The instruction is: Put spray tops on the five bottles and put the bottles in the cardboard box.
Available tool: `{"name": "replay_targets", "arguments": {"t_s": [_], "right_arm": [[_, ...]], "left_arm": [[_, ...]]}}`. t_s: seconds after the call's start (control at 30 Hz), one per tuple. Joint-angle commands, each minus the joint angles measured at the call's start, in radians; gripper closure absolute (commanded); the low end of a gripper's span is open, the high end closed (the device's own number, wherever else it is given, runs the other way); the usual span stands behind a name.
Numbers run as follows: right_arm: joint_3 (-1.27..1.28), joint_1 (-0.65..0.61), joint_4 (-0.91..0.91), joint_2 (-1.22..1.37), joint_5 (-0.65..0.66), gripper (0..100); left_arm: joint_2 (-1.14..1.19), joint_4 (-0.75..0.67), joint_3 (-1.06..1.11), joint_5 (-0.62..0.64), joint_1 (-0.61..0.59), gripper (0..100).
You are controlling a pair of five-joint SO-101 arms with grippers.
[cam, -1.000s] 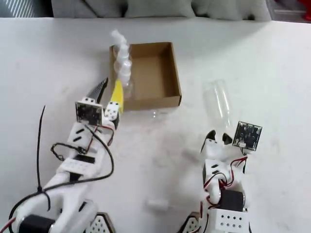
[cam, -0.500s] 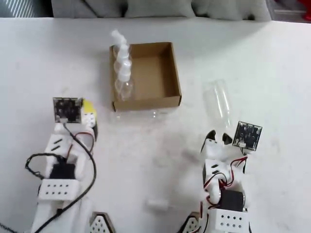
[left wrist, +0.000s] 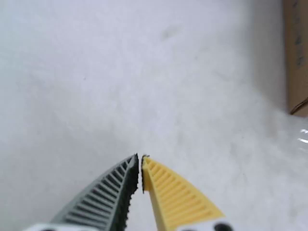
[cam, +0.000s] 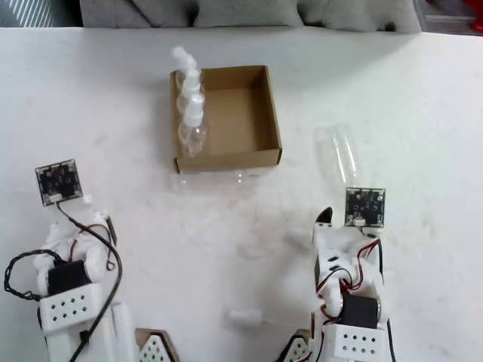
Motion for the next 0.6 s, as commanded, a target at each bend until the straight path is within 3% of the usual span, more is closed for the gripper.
{"name": "replay_targets", "arguments": {"t_s": [0.0,0.13,0.27,0.57], "right_arm": [[0.006,-0.090,-0.079,-0.010,0.097,90.9],[0.006,-0.236,-0.200,-0.010,0.104,97.7],[0.006,-0.390,-0.314,-0.010,0.104,97.8],[0.006,-0.667,-0.438,-0.001,0.103,97.9]], "left_arm": [[0.188,-0.069,-0.058,-0.002,-0.065,98],[0.420,-0.192,-0.109,0.028,-0.096,98],[0.631,-0.196,-0.229,0.153,-0.119,98],[0.997,-0.147,-0.476,0.229,-0.162,98]]}}
